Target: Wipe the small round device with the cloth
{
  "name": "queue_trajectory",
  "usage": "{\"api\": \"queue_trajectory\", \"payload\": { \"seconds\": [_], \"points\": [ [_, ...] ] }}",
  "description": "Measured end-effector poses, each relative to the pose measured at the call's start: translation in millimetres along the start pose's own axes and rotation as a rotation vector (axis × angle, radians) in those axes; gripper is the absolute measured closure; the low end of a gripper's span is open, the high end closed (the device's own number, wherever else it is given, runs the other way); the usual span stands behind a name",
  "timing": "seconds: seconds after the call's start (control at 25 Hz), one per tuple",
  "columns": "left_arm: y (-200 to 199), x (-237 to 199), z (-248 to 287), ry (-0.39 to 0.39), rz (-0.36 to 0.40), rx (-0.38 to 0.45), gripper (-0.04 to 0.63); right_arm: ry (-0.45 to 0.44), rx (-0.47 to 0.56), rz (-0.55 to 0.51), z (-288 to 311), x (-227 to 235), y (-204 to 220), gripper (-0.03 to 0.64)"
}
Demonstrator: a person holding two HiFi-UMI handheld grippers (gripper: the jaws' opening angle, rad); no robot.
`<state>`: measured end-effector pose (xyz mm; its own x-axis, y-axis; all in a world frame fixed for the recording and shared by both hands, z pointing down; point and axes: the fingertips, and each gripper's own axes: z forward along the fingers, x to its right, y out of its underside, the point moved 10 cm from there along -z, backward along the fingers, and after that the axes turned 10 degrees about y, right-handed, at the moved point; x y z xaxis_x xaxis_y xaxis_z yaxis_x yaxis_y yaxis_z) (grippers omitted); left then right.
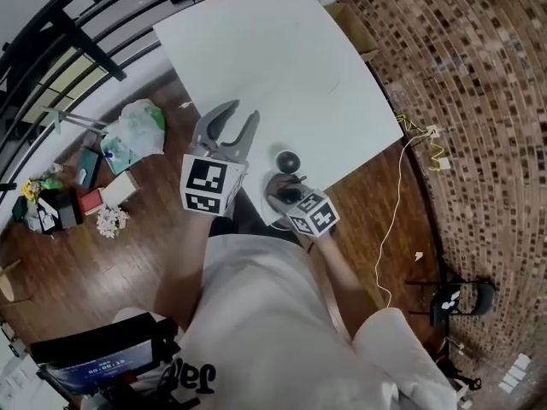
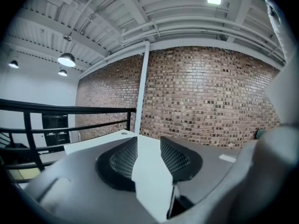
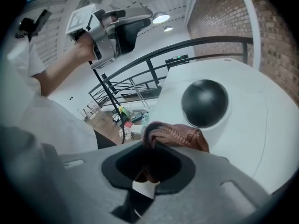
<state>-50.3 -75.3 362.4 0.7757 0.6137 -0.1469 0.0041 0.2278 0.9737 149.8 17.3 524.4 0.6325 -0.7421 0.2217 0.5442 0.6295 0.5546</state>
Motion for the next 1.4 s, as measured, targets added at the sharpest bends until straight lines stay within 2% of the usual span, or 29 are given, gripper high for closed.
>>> {"api": "queue_trajectory", "payload": {
  "seconds": [0.08, 0.16, 0.32, 0.4, 0.44, 0.52, 0.64, 0.72, 0.8, 0.88, 0.96, 1.04, 1.12, 1.4],
  "points": [
    [0, -2, -7, -0.021, -0.019, 0.004, 0.423, -0.041, 0.008, -0.040, -4, -9, -8, 0.572],
    [0, -6, -11, -0.038, -0.021, 0.010, 0.423, -0.079, 0.058, -0.069, -22, -13, -28, 0.571],
    [2, -24, -28, -0.094, -0.044, 0.015, 0.423, -0.111, 0.174, -0.210, -61, 1, -107, 0.571],
    [4, -31, -39, -0.137, -0.054, 0.020, 0.423, -0.130, 0.173, -0.297, -57, 16, -145, 0.571],
    [5, -34, -43, -0.155, -0.053, 0.020, 0.423, -0.151, 0.133, -0.355, -47, 22, -159, 0.571],
    [8, -36, -47, -0.175, -0.055, 0.019, 0.424, -0.222, -0.030, -0.505, -19, 30, -175, 0.571],
    [17, -37, -53, -0.199, -0.078, 0.008, 0.423, -0.441, -0.354, -0.683, 27, 27, -184, 0.571],
    [24, -39, -57, -0.225, -0.088, -0.006, 0.423, -0.598, -0.542, -0.739, 51, 21, -181, 0.571],
    [30, -40, -61, -0.251, -0.094, -0.020, 0.423, -0.706, -0.711, -0.796, 66, 15, -174, 0.571],
    [33, -40, -67, -0.269, -0.110, -0.026, 0.423, -0.752, -0.854, -0.881, 76, 10, -164, 0.571],
    [37, -41, -72, -0.285, -0.129, -0.032, 0.423, -0.757, -0.943, -0.944, 88, 9, -157, 0.572],
    [42, -42, -73, -0.299, -0.141, -0.039, 0.423, -0.736, -0.955, -0.955, 98, 15, -158, 0.572],
    [44, -42, -73, -0.304, -0.149, -0.042, 0.423, -0.692, -0.916, -0.929, 104, 27, -166, 0.572],
    [40, -35, -60, -0.250, -0.146, -0.050, 0.423, -0.546, -0.735, -0.647, 85, 100, -171, 0.572]
  ]
}}
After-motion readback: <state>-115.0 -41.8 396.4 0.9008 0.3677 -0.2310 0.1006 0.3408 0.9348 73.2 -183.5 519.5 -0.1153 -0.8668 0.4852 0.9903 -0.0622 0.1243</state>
